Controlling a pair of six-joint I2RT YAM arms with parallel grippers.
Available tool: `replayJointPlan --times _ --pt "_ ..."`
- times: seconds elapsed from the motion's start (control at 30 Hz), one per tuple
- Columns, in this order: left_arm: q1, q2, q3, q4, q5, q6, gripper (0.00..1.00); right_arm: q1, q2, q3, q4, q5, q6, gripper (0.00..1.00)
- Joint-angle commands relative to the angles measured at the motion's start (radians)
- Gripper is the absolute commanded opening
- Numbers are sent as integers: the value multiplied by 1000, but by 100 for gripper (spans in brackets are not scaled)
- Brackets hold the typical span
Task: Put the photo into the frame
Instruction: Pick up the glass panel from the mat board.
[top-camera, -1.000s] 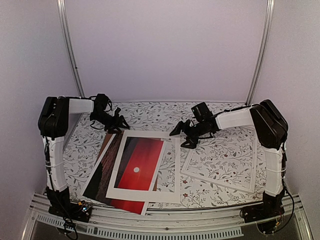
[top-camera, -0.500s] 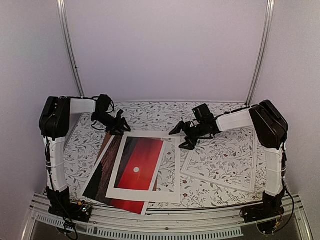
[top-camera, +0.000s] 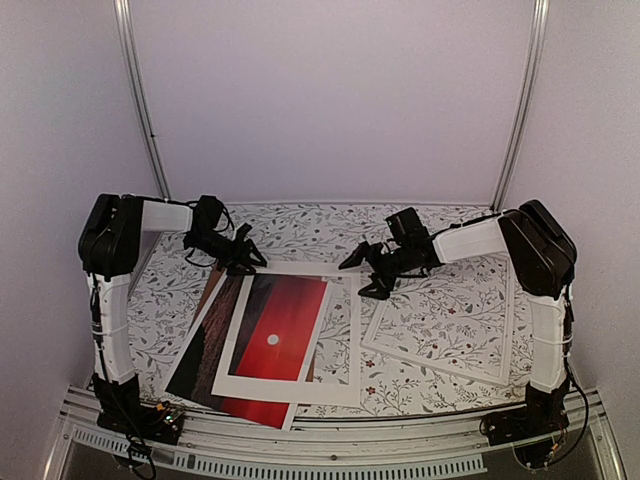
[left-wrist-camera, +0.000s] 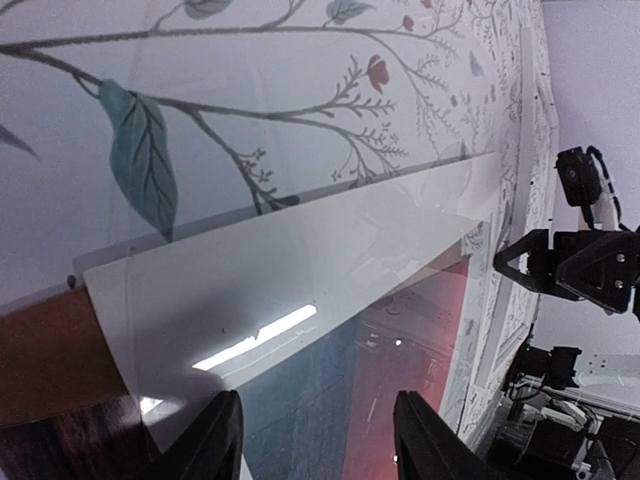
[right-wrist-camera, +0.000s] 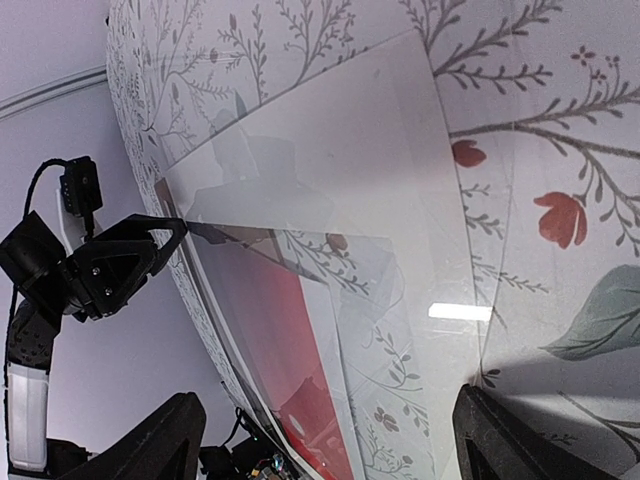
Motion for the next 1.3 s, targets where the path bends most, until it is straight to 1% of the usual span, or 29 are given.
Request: replayJointPlan --times 0.0,0.1,0.17,0.3,0.47,0.7,1.03,1.13,1.27 --pt "-10 -40 -26 26 38 -18 55 2 -9 -8 25 -7 -12 89" --pt "-4 -55 -18 26 -21 -31 58 1 -11 -9 22 0 -18 89" --pt "6 -55 -1 26 -52 -43 62 2 -23 -6 15 11 -25 89" --pt "15 -12 92 -37 -97 -27 68 1 -43 20 -29 48 -42 89" --pt "17 57 205 -114 -131 18 73 1 -59 36 -70 86 -70 90" --pt "18 164 340 -193 -140 55 74 2 -79 44 -120 128 -89 90" --pt "7 291 559 -361 -172 115 74 32 -59 126 -249 200 -88 92" --pt "2 309 586 -411 -178 137 73 35 -54 123 -252 218 -66 92" --pt "-7 316 587 -431 -176 148 72 46 -52 128 -257 239 -36 92"
